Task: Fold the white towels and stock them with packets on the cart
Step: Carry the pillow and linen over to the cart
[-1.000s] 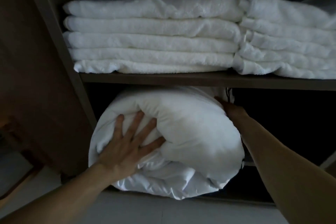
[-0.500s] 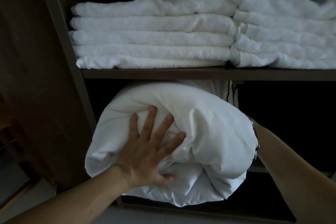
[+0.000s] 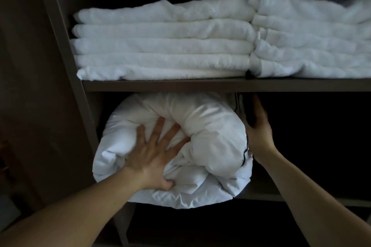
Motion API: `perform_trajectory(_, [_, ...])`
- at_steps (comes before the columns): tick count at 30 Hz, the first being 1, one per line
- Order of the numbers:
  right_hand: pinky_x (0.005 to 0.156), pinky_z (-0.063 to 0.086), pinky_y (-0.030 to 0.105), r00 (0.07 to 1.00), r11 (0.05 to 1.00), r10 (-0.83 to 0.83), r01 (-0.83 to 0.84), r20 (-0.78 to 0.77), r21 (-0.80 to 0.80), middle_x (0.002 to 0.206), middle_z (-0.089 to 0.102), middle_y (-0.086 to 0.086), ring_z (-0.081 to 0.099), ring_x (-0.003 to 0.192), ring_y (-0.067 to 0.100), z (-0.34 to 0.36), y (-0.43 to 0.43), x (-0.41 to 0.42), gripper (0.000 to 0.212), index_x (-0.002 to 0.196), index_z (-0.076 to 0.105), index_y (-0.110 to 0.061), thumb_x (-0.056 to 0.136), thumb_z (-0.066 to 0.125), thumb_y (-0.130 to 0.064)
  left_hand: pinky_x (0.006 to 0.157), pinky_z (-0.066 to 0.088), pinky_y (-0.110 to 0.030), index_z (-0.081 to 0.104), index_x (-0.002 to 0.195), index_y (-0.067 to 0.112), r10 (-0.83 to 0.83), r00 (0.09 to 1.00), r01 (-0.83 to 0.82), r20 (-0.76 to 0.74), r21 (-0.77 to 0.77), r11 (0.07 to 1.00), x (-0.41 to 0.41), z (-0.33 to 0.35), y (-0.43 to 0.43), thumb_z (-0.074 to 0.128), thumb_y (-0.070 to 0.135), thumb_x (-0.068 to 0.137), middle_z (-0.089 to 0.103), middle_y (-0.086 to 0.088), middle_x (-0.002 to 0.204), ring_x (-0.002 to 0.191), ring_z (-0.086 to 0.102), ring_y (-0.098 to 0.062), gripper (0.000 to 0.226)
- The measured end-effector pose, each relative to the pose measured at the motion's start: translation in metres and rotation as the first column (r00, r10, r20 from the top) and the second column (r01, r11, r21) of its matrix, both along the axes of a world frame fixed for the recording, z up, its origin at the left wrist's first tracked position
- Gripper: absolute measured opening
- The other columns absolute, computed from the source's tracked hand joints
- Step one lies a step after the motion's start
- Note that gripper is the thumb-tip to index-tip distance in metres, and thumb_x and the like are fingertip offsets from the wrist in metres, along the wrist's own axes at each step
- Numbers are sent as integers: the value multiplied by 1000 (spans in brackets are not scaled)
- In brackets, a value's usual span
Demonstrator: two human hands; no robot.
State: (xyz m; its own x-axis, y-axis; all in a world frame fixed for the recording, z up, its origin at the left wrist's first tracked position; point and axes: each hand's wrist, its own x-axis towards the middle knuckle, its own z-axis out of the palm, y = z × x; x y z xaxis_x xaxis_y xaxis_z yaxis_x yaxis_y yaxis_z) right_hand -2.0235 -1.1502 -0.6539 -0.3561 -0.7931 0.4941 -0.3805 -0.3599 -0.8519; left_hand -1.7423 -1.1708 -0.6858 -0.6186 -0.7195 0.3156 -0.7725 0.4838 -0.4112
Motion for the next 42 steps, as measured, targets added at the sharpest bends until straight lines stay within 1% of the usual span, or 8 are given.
perform_trajectory(1, [109, 34, 25, 997, 994, 79, -80, -20, -70, 152, 38, -16, 36, 141, 8, -1, 20, 3, 53, 137, 38, -61, 93, 60, -40, 104, 13, -78, -22, 151, 40, -13, 1000, 14, 12, -27, 1000, 1, 2, 0, 52, 87, 52, -21, -3, 164, 149, -11, -44, 132])
perform_trajectory(3, [108, 30, 17, 921, 963, 207, -252, -329, -99, 154, 31, -23, 27, 144, 2, 1, 55, 11, 53, 134, 34, -68, 87, 54, -58, 101, 24, -77, -11, 155, 36, -29, 999, 30, 34, -28, 999, 4, 8, -1, 52, 87, 48, -6, -7, 166, 149, 4, -46, 134])
perform_trajectory(6, [118, 20, 54, 459, 995, 81, -90, -885, 44, 163, -13, -12, -13, 151, 27, -2, 68, 22, 108, 149, -6, -56, 64, 55, -85, 99, 32, -76, -2, 158, 29, -79, 996, 83, 43, -98, 992, 12, 19, 4, 57, 86, 50, 1, -12, 166, 147, 15, -47, 136])
perform_trajectory(9, [113, 16, 70, 264, 985, 96, 114, -960, 130, 157, -37, -5, -30, 144, 37, -15, 61, 22, 144, 147, -27, -46, 48, 71, -81, 103, 27, -75, 2, 158, 29, -164, 985, 170, 46, -173, 970, 37, 19, 11, 65, 81, 55, 5, -15, 165, 148, 13, -45, 132])
perform_trajectory(21, [102, 43, 63, 368, 866, 241, 336, -898, 370, 135, -59, -19, -16, 147, 41, -19, -11, 29, 152, 123, -48, -59, 58, 90, -47, 110, 19, -71, 8, 158, 32, -28, 990, 44, 137, -112, 993, 68, 23, -33, 88, 59, 34, 5, -11, 166, 150, 5, -42, 150])
perform_trajectory(30, [108, 39, 57, 310, 863, 206, 389, -928, 322, 147, -51, -4, -1, 147, 47, -29, 16, 32, 136, 127, -48, -51, 71, 76, -60, 116, 5, -62, 3, 158, 35, 18, 997, -15, 79, -43, 999, 76, 22, -22, 77, 56, 56, -6, -5, 166, 152, -7, -33, 128])
perform_trajectory(35, [106, 37, 64, 272, 865, 178, 414, -946, 282, 155, -38, -4, -12, 148, 42, 3, 61, 47, 120, 144, -30, -45, 76, 67, -66, 114, -23, -51, -37, 143, 38, 26, 987, -46, 159, 124, 991, 71, 42, 19, 61, 55, 84, -46, 1, 152, 139, -44, -24, 115])
perform_trajectory(42, [116, 20, 60, 342, 867, 310, 283, -887, 411, 160, -28, -3, -22, 149, 30, 71, 136, 94, 101, 150, -19, -43, 83, 50, -73, 120, -11, -54, -32, 147, 32, 29, 993, -59, 114, 263, 963, 83, 112, 99, 49, 63, 88, -37, -3, 156, 143, -36, -26, 104])
